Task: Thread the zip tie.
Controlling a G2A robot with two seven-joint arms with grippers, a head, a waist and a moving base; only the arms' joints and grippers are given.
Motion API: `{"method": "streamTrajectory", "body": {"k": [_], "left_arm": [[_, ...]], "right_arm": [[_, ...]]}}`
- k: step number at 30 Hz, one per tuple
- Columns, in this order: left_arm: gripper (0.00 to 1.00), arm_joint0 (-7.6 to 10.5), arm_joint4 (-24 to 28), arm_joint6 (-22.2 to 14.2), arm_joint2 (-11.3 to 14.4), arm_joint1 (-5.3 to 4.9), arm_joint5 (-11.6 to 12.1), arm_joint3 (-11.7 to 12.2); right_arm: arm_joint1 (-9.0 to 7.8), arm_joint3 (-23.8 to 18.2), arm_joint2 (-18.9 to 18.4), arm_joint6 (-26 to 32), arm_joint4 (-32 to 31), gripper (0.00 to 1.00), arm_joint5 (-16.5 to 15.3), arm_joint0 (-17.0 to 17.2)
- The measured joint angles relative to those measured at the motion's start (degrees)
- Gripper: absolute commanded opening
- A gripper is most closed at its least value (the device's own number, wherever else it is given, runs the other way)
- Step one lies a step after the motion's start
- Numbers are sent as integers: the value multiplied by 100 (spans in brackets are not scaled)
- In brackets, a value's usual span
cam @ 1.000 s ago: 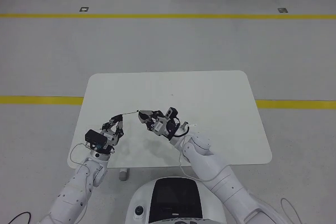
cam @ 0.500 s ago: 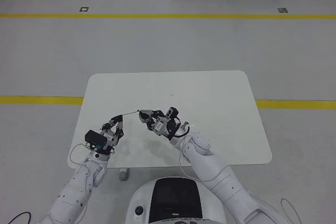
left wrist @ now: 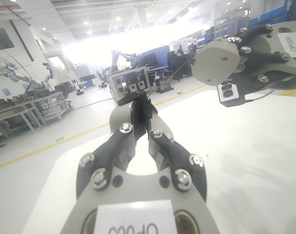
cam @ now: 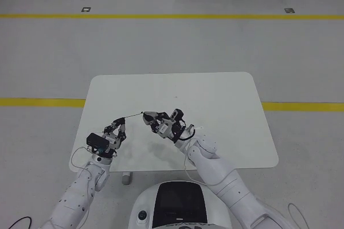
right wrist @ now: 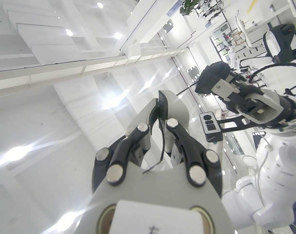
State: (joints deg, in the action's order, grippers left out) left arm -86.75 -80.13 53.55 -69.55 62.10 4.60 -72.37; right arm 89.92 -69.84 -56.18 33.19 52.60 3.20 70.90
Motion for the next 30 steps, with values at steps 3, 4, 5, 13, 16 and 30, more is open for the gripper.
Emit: {"method": "streamTrajectory", "body": {"k": [3,4,5,13,16,30], "left_arm": [[0,-1,0,-7,-16,2,-3,-2],[0,-1,-4,-8,-22,2,-5,-3],[0,-1,-7,-9,-28,3,-6,-3],[0,-1,-5,-17,-88,5,-11,-8],[0,-3,-3,-18,-114,5,-11,-10],[100,-93,-238,80,-217,-30,89,-270]], "right_arm": [[-9,-22,-16,12,-19,0,-13,9],[-12,-34,-23,16,-27,0,-24,13],[-15,-46,-30,21,-31,0,-36,16],[-34,-134,-56,56,-89,0,-114,48],[-41,-157,-61,84,-124,0,-129,46],[-79,-198,-49,213,-258,0,68,47]]}}
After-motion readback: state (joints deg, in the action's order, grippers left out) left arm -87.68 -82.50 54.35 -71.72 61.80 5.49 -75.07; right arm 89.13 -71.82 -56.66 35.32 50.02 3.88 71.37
